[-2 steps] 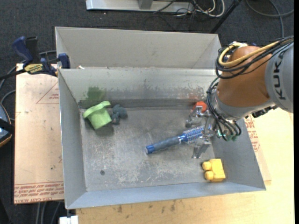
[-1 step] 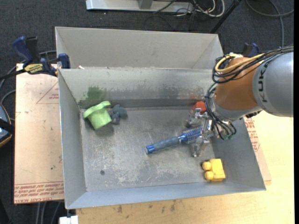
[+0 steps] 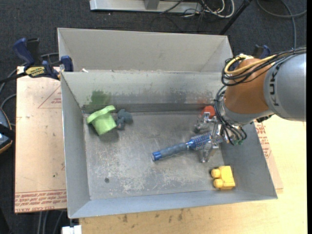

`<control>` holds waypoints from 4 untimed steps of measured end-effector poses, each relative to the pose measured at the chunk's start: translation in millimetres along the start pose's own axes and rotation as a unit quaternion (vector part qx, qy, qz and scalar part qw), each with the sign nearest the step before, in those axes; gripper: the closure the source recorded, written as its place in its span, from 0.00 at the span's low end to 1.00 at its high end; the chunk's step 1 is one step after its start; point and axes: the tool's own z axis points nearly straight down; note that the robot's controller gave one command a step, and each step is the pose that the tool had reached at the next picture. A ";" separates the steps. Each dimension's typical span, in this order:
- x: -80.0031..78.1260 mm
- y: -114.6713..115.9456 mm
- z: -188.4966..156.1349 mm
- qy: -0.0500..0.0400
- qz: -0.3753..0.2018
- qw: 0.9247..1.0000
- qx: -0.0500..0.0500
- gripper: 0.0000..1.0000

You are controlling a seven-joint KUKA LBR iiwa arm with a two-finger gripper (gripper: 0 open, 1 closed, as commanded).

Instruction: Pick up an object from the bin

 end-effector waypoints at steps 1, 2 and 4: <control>-1.3 0.0 -1.4 0.000 0.000 1.000 0.000 0.00; -2.3 0.1 -2.1 0.000 0.001 1.000 0.000 0.00; -4.4 -0.1 -4.2 -0.001 0.001 1.000 0.001 1.00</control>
Offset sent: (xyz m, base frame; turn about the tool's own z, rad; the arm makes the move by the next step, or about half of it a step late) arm 0.0000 0.0000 0.0000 0.0000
